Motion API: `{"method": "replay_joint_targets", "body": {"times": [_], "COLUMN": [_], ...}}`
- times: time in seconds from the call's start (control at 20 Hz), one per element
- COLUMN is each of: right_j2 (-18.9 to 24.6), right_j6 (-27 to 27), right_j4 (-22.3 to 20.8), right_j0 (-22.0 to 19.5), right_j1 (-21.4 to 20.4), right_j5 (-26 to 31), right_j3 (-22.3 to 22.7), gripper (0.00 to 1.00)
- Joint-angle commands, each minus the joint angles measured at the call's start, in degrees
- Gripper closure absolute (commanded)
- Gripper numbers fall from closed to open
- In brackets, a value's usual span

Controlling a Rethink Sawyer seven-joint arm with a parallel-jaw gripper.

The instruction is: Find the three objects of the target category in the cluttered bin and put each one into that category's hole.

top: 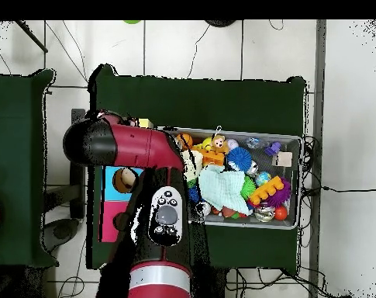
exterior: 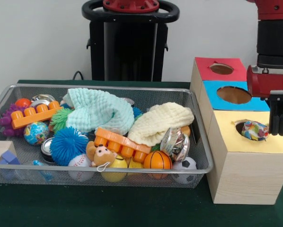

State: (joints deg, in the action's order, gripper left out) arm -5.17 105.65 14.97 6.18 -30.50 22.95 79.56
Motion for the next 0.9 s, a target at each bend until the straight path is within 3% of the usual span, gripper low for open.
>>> {"method": "replay_joint_targets", "body": {"times": [0.05, 0.9], "right_j2": [3.7, 2.9], "right_j6": [9.7, 12.0], "right_j4": [1.0, 1.0], "right_j0": [-1.0, 0.8], "right_j1": [3.5, 2.7], "right_j5": [1.0, -1.5], "right_j3": [1.5, 7.5], "gripper": [1.0, 1.0]}}
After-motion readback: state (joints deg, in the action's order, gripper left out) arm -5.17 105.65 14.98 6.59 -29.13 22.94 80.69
